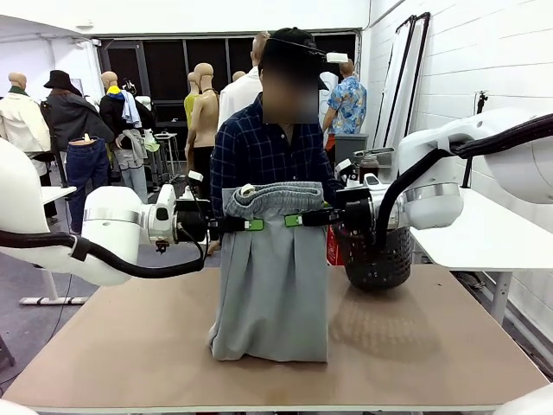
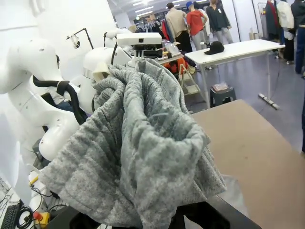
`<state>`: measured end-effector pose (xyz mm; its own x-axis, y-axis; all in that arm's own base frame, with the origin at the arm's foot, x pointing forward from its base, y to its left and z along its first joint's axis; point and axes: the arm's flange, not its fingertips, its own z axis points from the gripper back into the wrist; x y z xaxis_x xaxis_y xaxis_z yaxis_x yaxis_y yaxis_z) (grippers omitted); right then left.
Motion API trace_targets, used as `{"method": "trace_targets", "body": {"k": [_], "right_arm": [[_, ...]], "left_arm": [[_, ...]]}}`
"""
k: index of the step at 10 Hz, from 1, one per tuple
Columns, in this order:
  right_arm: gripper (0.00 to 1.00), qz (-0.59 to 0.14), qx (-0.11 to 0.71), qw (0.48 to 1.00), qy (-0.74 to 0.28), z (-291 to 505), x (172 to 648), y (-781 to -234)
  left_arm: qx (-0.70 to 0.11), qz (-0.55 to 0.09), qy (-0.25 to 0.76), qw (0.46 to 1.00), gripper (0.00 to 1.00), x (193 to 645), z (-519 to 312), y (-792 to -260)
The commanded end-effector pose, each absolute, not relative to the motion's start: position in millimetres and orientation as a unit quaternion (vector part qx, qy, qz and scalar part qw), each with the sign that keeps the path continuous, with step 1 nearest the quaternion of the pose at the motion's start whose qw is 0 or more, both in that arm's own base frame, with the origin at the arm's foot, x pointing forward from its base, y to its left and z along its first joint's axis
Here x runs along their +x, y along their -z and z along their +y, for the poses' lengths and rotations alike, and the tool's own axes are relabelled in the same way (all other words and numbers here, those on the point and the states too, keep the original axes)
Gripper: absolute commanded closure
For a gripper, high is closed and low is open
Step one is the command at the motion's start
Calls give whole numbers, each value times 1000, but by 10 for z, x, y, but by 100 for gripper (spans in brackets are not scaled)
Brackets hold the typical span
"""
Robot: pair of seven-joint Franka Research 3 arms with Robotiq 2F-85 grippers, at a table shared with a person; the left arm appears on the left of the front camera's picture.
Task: Fold the training pants.
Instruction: Fold the Training pants in half.
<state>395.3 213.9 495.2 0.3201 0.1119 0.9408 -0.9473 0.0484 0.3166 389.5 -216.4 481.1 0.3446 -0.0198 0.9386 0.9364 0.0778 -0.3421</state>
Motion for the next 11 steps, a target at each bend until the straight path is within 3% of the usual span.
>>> {"method": "trace_targets", "body": {"k": [1,5,11], "right_arm": [[100,-402,537,614,-416,2172,4121,-5037],[100,-412,531,596,-440,2231,4439,-5292],[100,-460,490,543,-503,2410,4902,-6288]], "left_arm": [[-561,-417,372,611,100,4088,-2082,-4899],[-555,-408,409,598,100,4476,-2297,-5199],[-504,-453,461,573,100,4917,-2487,-6097]]}}
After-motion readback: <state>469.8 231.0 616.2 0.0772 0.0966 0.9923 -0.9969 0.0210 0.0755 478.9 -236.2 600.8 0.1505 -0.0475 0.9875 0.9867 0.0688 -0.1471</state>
